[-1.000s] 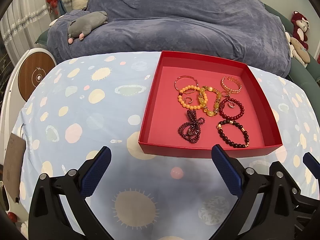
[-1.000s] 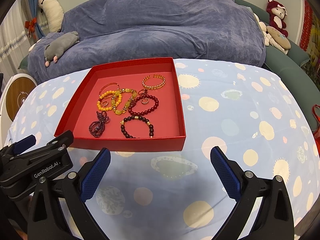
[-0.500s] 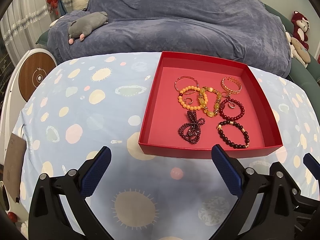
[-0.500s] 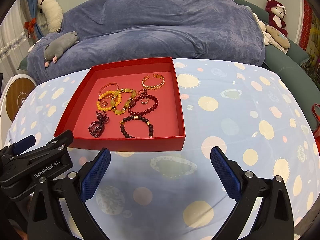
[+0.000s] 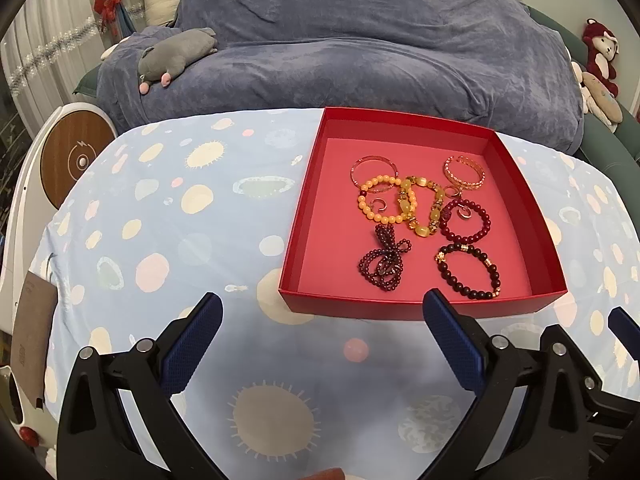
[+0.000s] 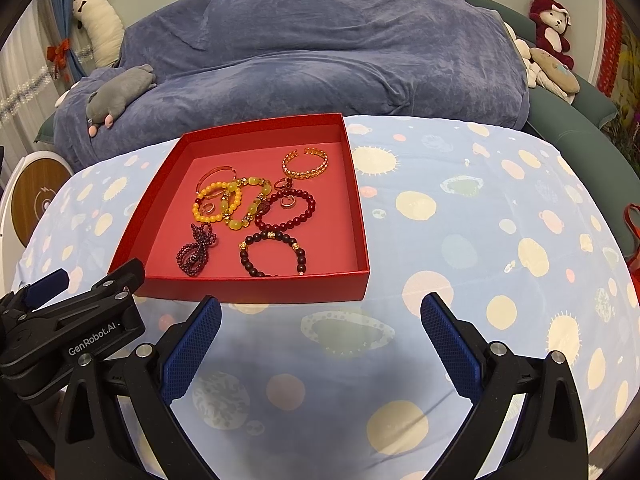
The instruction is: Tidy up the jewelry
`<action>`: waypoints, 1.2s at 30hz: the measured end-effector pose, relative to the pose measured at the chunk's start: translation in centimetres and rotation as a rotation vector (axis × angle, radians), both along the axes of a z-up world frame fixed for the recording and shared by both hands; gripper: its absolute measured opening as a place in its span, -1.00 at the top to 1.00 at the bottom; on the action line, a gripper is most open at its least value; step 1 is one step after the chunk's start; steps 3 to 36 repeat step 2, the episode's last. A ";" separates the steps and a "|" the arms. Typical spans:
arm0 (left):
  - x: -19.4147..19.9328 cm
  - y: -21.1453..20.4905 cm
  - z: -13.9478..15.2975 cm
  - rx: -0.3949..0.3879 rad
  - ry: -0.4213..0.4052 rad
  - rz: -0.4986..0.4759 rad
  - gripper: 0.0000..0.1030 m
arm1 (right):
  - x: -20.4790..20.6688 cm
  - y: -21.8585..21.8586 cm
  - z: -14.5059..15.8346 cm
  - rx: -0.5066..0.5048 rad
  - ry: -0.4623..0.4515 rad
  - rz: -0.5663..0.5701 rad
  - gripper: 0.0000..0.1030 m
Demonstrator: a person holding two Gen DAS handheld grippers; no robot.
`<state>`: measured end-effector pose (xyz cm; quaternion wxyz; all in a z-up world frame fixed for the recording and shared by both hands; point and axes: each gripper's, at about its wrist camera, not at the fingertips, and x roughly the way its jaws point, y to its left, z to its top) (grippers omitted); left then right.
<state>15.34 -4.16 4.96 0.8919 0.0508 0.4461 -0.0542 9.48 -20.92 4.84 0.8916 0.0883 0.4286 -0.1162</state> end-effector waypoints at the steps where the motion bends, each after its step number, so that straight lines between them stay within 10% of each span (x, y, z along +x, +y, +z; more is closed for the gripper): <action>1: 0.0 0.0 0.0 -0.003 0.005 0.001 -0.86 | 0.0 0.0 0.0 -0.001 0.001 -0.001 -0.87; 36: 0.0 0.0 -0.1 -0.005 0.006 0.002 -0.86 | -0.1 -0.1 -0.1 -0.001 0.001 0.000 -0.87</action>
